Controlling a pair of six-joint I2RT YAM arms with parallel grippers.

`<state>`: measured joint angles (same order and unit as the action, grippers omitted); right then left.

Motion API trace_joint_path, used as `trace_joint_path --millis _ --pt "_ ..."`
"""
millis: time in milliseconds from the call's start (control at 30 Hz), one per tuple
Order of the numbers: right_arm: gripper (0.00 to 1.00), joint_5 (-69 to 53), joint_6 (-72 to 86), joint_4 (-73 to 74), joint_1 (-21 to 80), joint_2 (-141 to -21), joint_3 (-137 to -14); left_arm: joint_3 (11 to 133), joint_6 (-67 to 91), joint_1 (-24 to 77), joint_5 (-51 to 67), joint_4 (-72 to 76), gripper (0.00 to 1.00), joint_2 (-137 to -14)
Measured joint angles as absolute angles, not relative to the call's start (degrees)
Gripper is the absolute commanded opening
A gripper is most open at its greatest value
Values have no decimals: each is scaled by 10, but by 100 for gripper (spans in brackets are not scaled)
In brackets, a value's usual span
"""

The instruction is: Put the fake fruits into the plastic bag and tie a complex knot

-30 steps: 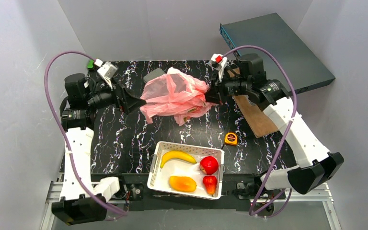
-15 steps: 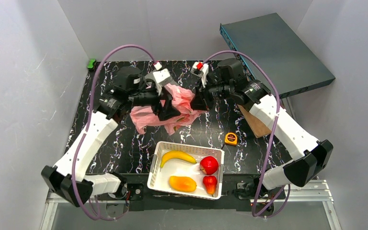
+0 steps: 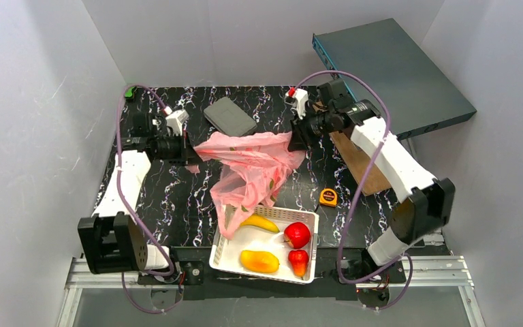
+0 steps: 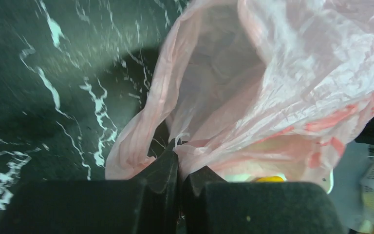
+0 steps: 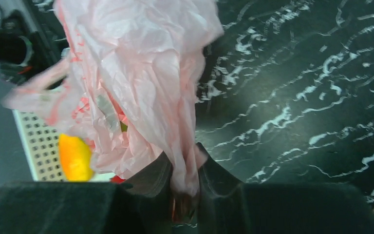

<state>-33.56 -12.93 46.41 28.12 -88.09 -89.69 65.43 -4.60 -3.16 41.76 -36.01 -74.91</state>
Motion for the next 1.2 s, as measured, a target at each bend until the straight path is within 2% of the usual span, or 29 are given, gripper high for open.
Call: trace_joint_path --millis 100,167,233,267,367,400,600,667,700,833,967,1100,1200 --pt "58 -300 -154 480 272 -941 -931 625 -30 -37 411 -361 0 -787" --pt "69 -274 -164 486 272 -980 -962 614 -18 -38 403 -358 0 -814" --pt "87 -255 -166 491 272 -1008 -995 613 -3 -41 396 -352 0 -841" --pt "90 -251 -165 495 272 -1016 -1007 613 4 -42 394 -346 0 -853" --pt "93 -246 -159 498 272 -1010 -1009 614 21 -46 383 -332 0 -893" --pt "92 -247 -154 495 272 -1001 -998 617 24 -47 379 -328 4 -910" --pt "92 -269 -128 496 272 -925 -883 662 28 -53 370 -345 63 -1017" --pt "93 -274 -122 496 272 -915 -865 667 16 -58 379 -356 92 -1014" --pt "93 -276 -119 496 272 -911 -856 668 4 -60 383 -362 98 -1003" --pt "93 -286 -102 493 270 -881 -815 676 -37 -67 396 -391 98 -883" --pt "96 -298 -73 477 266 -816 -755 734 -83 -39 400 -408 98 -755" --pt "98 -302 -43 440 266 -736 -688 757 -110 103 370 -407 98 -700" --pt "98 -301 -26 417 266 -688 -652 753 -105 221 328 -403 98 -718"
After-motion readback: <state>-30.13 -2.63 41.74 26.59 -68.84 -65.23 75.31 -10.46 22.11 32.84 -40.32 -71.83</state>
